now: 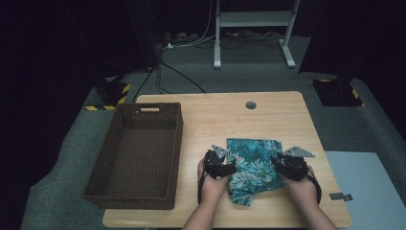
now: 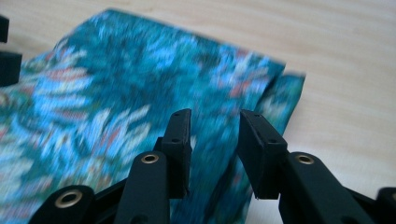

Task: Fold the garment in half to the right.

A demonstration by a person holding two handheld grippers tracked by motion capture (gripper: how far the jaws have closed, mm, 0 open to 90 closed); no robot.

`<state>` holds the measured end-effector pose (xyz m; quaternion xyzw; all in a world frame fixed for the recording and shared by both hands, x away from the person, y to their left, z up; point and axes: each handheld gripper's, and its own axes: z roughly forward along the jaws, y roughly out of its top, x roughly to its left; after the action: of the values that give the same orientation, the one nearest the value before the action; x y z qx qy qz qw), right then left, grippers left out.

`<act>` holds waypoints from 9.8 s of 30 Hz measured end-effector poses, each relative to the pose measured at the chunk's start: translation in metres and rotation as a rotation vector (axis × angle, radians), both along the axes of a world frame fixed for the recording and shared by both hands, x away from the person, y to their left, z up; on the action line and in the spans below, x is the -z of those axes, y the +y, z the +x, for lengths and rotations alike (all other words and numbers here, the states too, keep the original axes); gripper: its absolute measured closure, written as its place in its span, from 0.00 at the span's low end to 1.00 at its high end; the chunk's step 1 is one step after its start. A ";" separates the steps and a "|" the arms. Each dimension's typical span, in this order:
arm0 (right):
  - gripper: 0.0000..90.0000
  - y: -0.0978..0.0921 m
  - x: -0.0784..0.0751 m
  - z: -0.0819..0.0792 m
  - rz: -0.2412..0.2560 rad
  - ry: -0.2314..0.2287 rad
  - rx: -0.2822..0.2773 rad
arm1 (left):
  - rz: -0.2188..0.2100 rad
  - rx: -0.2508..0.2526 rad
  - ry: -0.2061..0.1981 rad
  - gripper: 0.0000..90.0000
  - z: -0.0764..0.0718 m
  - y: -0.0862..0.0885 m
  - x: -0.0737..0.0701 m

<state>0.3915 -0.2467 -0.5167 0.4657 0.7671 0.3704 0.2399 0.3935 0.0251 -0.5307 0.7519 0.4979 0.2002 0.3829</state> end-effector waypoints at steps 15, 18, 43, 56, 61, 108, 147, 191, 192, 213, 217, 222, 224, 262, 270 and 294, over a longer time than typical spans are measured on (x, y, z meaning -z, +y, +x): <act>0.72 -0.003 0.020 -0.012 0.005 0.056 -0.006 | 0.085 0.026 0.012 0.29 -0.001 -0.010 0.009; 0.72 -0.001 0.020 -0.008 0.004 0.060 -0.006 | 0.090 0.026 0.016 0.29 0.003 -0.007 0.008; 0.77 0.018 0.007 0.022 -0.007 0.007 -0.006 | 0.034 -0.022 -0.010 0.30 0.027 0.011 -0.001; 0.78 0.017 0.008 -0.021 0.008 0.019 -0.047 | -0.001 -0.011 -0.019 0.30 -0.009 0.008 -0.005; 0.74 0.009 0.016 -0.024 0.014 0.045 -0.034 | 0.040 0.009 -0.021 0.29 -0.010 0.002 0.000; 0.82 0.008 0.015 -0.028 -0.053 0.010 -0.013 | 0.036 -0.010 0.036 0.28 -0.025 0.018 0.008; 0.81 0.062 0.023 0.012 -0.044 0.003 -0.103 | -0.080 -0.086 0.013 0.31 0.017 0.041 -0.018; 0.80 0.119 0.012 -0.005 0.005 0.017 -0.204 | 0.033 -0.062 -0.010 0.31 -0.026 0.030 0.010; 0.80 0.119 0.013 -0.005 -0.003 0.025 -0.206 | 0.033 -0.064 -0.009 0.31 -0.026 0.030 0.010; 0.80 0.086 0.022 -0.005 -0.005 0.050 -0.170 | 0.006 -0.076 0.006 0.32 -0.027 0.034 0.011; 0.80 0.070 0.021 -0.003 -0.005 0.048 -0.138 | 0.005 -0.075 0.003 0.32 -0.028 0.034 0.011; 0.80 0.062 0.020 -0.006 -0.028 0.036 -0.139 | 0.007 -0.074 0.002 0.32 -0.028 0.034 0.011; 0.80 0.062 0.021 -0.008 -0.051 0.020 -0.139 | 0.008 -0.074 0.001 0.32 -0.028 0.034 0.011; 0.66 0.058 0.020 -0.009 -0.024 0.006 -0.174 | -0.015 -0.101 -0.002 0.33 -0.028 0.050 0.010; 0.50 0.046 0.015 -0.018 0.019 -0.007 -0.166 | -0.035 -0.077 -0.027 0.29 -0.027 0.044 -0.005; 0.27 -0.047 0.022 -0.043 -0.009 0.059 -0.006 | -0.033 0.012 -0.019 0.28 -0.005 -0.007 -0.025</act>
<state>0.3487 -0.2934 -0.5387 0.4730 0.7769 0.3536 0.2183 0.3884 0.0185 -0.5061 0.7465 0.4931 0.1970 0.4009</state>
